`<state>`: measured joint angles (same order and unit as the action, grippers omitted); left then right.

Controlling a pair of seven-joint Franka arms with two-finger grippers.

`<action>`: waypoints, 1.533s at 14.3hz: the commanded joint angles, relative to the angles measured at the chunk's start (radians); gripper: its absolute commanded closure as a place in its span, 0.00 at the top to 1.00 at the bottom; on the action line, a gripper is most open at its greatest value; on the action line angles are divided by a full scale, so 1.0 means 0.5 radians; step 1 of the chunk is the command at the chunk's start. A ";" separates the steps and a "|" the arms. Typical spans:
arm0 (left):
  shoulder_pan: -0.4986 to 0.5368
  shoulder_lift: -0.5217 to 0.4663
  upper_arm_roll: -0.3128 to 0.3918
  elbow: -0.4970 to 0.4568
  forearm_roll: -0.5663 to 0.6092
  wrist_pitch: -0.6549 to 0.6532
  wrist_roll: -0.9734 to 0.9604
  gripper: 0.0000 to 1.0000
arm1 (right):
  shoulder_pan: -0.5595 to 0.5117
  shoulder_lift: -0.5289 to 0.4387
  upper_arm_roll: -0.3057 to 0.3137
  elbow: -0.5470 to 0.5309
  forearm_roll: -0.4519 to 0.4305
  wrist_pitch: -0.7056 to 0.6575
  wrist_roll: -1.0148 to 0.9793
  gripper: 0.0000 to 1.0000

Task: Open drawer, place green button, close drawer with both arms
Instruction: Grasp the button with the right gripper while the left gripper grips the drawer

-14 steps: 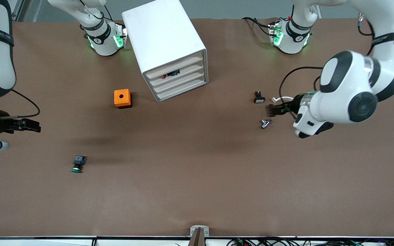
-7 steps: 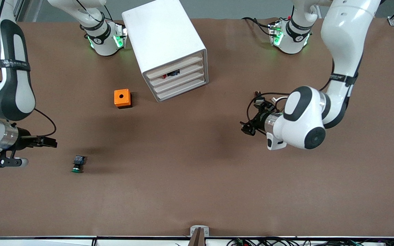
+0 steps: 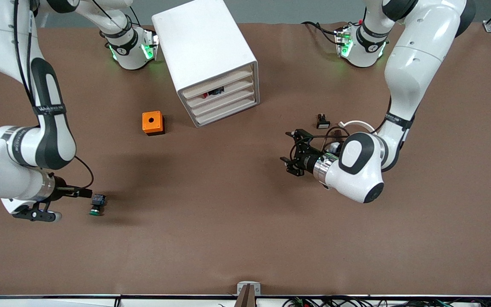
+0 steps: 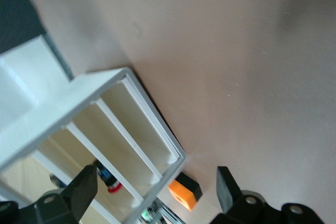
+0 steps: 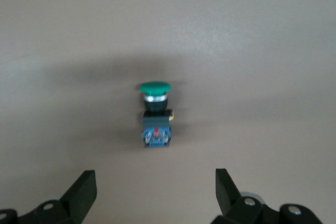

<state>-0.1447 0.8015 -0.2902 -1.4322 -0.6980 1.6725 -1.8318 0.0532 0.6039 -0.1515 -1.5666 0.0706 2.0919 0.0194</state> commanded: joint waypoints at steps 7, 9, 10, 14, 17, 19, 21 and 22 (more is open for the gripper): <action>-0.146 0.317 -0.042 0.057 -0.242 -0.304 -0.493 1.00 | 0.010 0.209 0.005 -0.064 0.034 0.411 0.179 1.00; -0.189 0.339 -0.070 0.057 -0.285 -0.314 -0.527 1.00 | 0.013 0.234 0.005 -0.067 0.092 0.427 0.179 1.00; -0.226 0.363 -0.070 0.057 -0.322 -0.317 -0.564 1.00 | 0.019 0.243 0.005 -0.070 0.113 0.430 0.176 1.00; -0.278 0.416 -0.076 0.057 -0.414 -0.323 -0.595 0.62 | 0.023 0.259 0.005 -0.082 0.113 0.455 0.176 1.00; -0.358 0.459 -0.082 0.048 -0.417 -0.332 -0.589 0.49 | 0.044 0.247 0.005 -0.220 0.113 0.636 0.176 1.00; -0.395 0.468 -0.082 0.048 -0.417 -0.332 -0.586 0.49 | 0.044 0.246 0.005 -0.220 0.113 0.630 0.173 1.00; -0.435 0.483 -0.085 0.048 -0.417 -0.332 -0.586 0.49 | 0.047 0.243 0.005 -0.217 0.113 0.627 0.161 0.87; -0.456 0.486 -0.088 0.048 -0.420 -0.332 -0.589 0.49 | 0.047 0.243 0.005 -0.214 0.113 0.624 0.155 0.76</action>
<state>-0.3576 1.0273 -0.3283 -1.4307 -0.8884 1.5232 -2.1084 0.0742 0.7382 -0.1486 -1.6645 0.1127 2.3989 0.0955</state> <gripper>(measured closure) 0.511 0.066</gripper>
